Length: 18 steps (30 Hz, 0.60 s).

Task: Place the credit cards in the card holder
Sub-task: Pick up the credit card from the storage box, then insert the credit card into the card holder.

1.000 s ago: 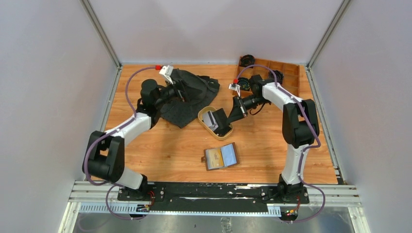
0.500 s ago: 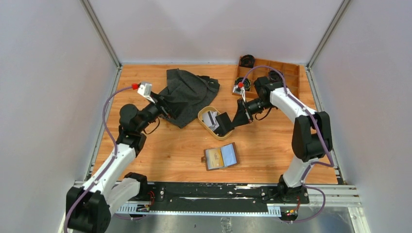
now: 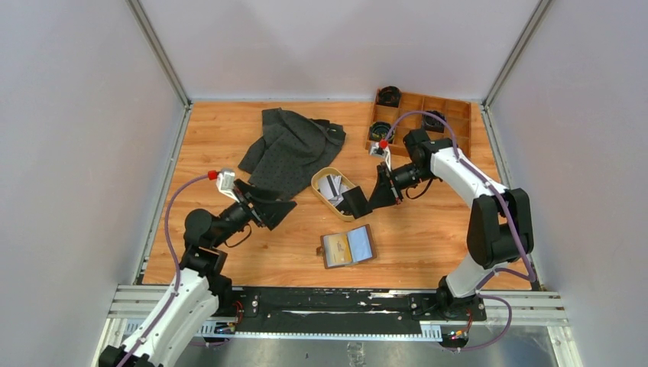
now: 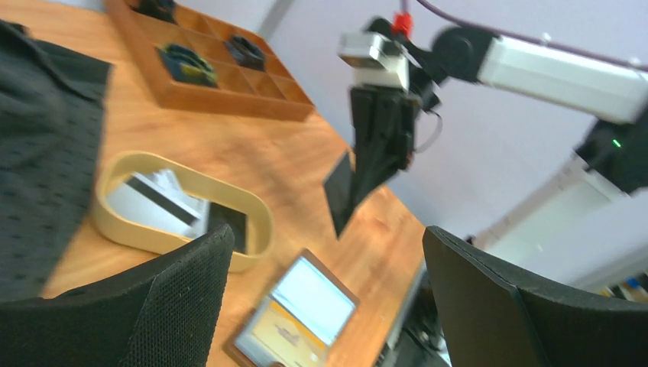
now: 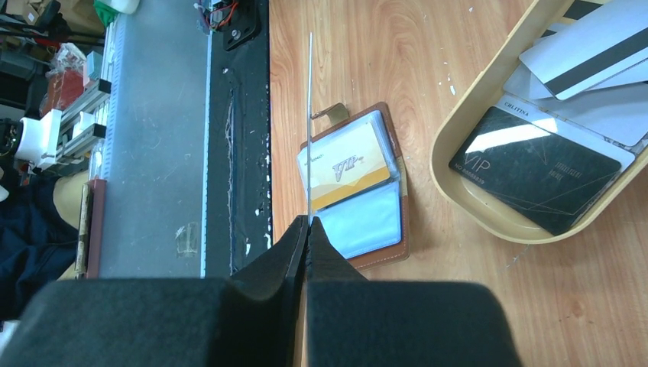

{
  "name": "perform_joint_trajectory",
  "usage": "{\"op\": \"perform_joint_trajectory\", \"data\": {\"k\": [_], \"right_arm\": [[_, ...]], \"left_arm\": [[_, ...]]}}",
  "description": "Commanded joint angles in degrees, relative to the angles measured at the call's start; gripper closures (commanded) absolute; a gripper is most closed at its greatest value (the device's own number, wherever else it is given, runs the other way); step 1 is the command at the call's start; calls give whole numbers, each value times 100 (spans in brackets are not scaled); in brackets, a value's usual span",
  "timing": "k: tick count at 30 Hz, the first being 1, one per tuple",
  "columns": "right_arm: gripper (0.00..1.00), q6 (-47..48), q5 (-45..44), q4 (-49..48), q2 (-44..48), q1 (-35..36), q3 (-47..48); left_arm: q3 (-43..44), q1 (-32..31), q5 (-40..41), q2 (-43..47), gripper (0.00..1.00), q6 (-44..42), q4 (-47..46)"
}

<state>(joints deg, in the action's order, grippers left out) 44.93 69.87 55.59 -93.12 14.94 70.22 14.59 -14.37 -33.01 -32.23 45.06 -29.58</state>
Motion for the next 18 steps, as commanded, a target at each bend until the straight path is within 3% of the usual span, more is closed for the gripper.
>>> {"op": "perform_joint_trajectory", "data": {"k": [1, 11, 18], "right_arm": [[100, 283, 148, 184, 63, -85, -89], [100, 629, 236, 536, -410, -58, 12], [100, 915, 203, 807, -652, 52, 134]], "left_arm": [[-278, -685, 208, 292, 3, 82, 32], [-836, -1585, 680, 70, 5, 42, -707], [-962, -1732, 548, -828, 6, 361, -1905]]}}
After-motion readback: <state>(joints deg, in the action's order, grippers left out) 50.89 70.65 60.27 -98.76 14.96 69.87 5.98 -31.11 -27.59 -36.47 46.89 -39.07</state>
